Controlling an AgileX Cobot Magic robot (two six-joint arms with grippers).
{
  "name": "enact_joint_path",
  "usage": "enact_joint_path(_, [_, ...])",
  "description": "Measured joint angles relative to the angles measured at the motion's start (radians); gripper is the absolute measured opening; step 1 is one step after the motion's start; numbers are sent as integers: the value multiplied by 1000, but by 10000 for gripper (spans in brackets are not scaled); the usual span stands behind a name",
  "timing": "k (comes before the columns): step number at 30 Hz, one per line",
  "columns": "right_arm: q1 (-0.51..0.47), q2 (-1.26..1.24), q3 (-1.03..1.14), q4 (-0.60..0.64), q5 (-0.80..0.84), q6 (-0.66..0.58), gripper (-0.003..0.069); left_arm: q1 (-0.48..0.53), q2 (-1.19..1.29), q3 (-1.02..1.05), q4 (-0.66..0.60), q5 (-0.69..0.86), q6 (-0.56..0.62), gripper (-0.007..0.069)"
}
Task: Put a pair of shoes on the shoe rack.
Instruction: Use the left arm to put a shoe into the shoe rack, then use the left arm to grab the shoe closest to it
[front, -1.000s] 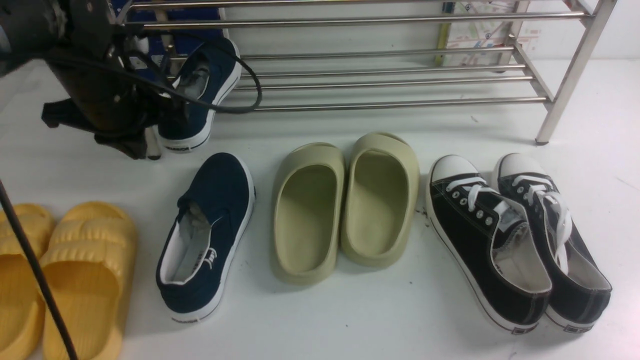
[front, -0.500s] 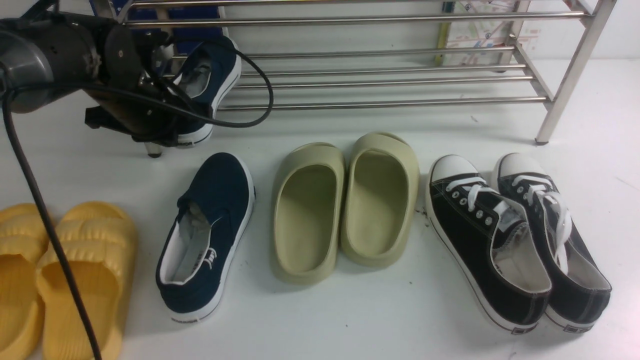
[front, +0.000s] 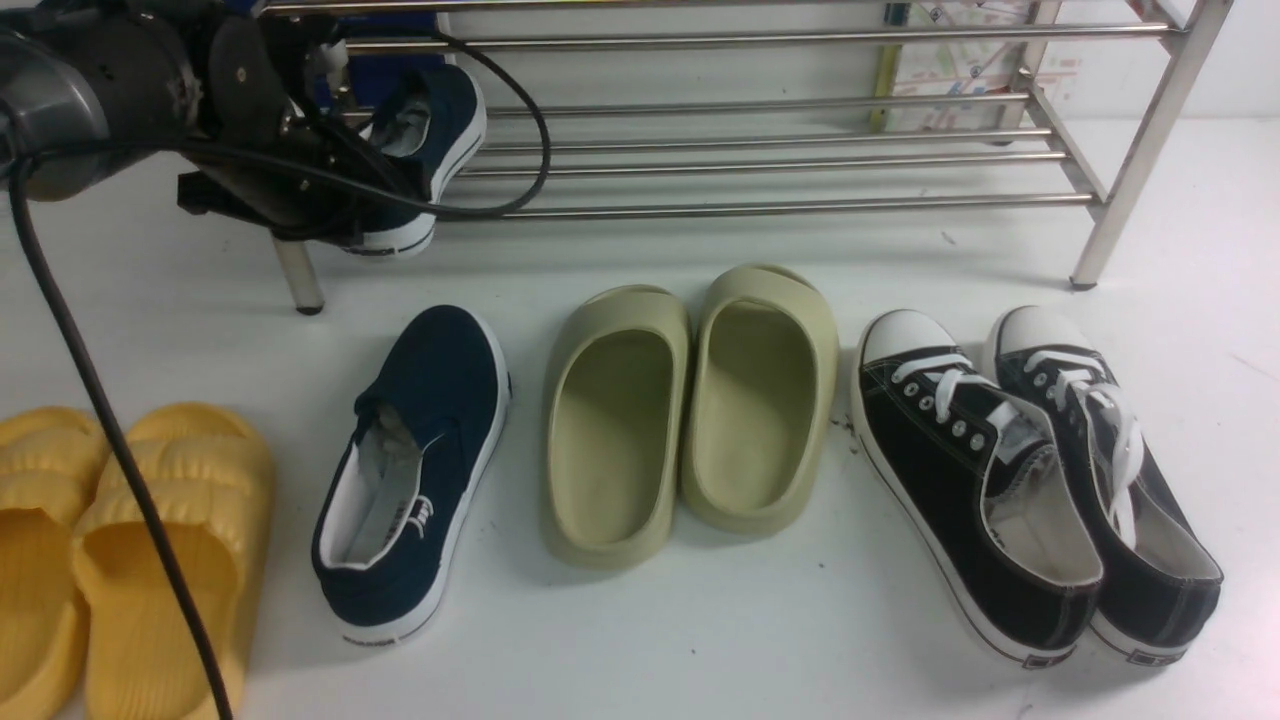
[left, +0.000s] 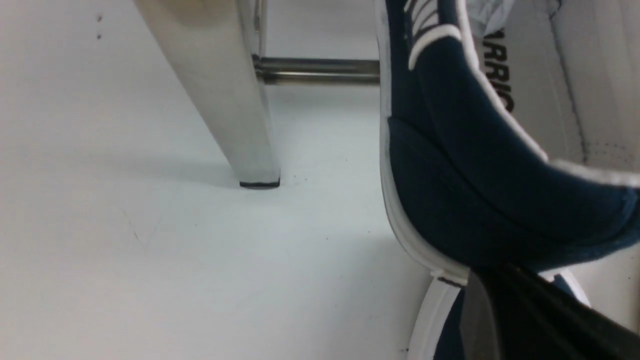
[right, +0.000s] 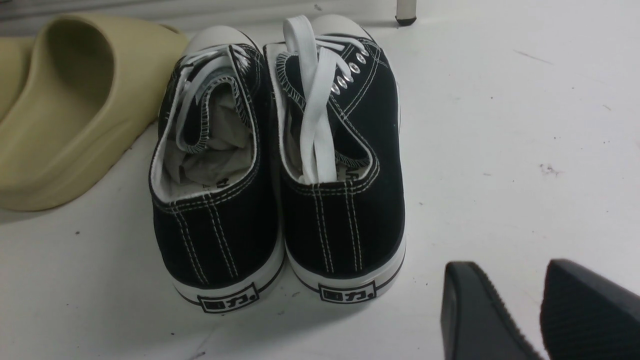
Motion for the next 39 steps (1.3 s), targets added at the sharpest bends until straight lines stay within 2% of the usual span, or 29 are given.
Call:
enact_joint_path(12, [0,0,0,0,0,0,246,0,-30,-1,-26,39,-7,-2])
enact_joint_path(17, [0,0,0,0,0,0,246,0,-93,-3,-26,123,-8,127])
enact_joint_path(21, [0,0,0,0,0,0,246,0,-174,-3,-26,258,18,313])
enact_joint_path(22, [0,0,0,0,0,0,246,0,-179,-3,-26,262,18,313])
enact_joint_path(23, [0,0,0,0,0,0,246,0,-227,-2,-26,300,29,359])
enact_joint_path(28, [0,0,0,0,0,0,246,0,-364,72,-26,352,45,383])
enact_joint_path(32, [0,0,0,1,0,0,246,0,-508,269,-47,359,69,383])
enact_joint_path(39, [0,0,0,0,0,0,246,0,-500,473,-114,303,110,383])
